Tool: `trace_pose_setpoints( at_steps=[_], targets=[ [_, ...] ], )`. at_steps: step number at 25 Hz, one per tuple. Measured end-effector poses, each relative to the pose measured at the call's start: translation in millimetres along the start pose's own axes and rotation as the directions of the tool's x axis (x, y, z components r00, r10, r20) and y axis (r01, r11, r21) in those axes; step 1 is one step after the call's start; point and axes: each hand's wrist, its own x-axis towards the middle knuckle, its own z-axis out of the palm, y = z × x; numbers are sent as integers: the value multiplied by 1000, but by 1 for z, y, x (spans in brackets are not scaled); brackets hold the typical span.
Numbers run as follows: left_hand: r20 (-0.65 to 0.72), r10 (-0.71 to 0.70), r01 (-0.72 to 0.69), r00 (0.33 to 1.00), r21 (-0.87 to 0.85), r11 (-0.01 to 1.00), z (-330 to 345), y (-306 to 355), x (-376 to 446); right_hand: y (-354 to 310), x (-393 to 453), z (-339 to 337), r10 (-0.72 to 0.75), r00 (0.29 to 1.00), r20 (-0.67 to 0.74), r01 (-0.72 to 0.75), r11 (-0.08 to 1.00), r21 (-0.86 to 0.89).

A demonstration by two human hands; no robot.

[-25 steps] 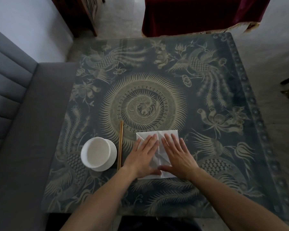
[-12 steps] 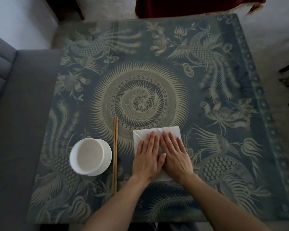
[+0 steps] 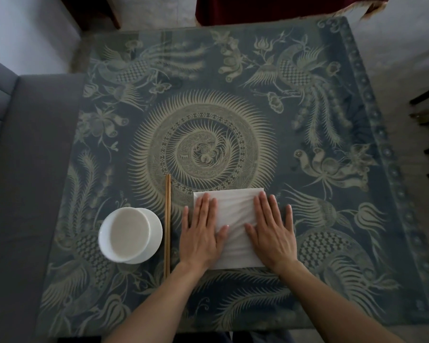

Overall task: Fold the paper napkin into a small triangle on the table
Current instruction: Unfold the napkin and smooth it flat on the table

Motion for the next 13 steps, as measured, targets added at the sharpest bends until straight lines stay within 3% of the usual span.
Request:
trace_pose_setpoints(
  at_steps=[6,10,13],
  targets=[
    [-27,-35,35,999,3,999,-5,-14,-5,5,-1,-7,6,1000,2,-6,1000,7],
    [-49,149,-152,988,-48,987,-5,0,9,-21,-9,-5,-153,987,-49,155,987,40],
    [-15,171,-172,985,-37,984,-1,5,15,-28,-11,2,-132,991,-13,133,990,54]
  ],
)
